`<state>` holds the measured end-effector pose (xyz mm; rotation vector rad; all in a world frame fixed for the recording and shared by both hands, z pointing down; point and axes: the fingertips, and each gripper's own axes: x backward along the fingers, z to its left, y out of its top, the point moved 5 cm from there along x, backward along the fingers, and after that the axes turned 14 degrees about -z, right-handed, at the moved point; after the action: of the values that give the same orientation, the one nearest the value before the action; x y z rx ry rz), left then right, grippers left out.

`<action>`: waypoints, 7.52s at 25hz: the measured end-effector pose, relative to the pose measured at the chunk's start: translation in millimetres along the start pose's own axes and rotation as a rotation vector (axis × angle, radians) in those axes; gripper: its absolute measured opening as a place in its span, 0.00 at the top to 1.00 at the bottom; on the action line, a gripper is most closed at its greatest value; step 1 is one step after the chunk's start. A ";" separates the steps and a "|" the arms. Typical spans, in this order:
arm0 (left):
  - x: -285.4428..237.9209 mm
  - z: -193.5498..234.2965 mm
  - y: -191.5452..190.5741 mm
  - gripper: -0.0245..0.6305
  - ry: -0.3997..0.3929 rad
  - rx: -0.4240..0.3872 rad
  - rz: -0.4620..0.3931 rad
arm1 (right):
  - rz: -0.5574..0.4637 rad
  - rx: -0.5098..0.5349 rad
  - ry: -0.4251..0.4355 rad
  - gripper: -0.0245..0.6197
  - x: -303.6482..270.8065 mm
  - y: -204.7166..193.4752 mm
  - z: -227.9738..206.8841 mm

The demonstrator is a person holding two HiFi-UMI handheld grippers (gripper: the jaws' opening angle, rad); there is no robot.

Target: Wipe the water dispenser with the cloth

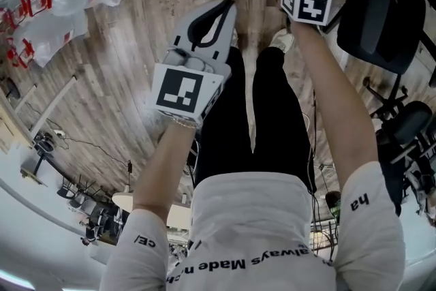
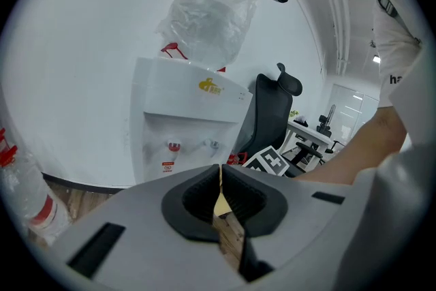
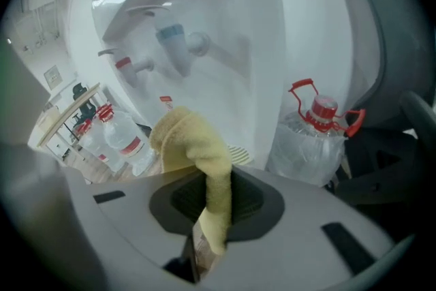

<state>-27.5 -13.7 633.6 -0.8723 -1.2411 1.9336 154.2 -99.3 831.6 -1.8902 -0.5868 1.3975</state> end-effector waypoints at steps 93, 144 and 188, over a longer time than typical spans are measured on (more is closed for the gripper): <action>42.0 110.5 23.2 0.92 0.145 0.050 -0.047 | -0.079 -0.060 0.162 0.87 -81.5 70.2 192.8; 56.1 88.8 58.9 0.92 0.105 0.019 -0.104 | -0.161 0.090 0.187 0.87 -3.5 70.5 191.1; 121.3 -76.6 338.5 0.92 -0.088 -0.131 -0.368 | -0.676 0.267 0.228 0.87 395.4 353.1 184.0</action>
<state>-92.6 12.9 272.8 -0.5772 -1.4785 1.6251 86.7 1.8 283.8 -1.4168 -0.7853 0.7655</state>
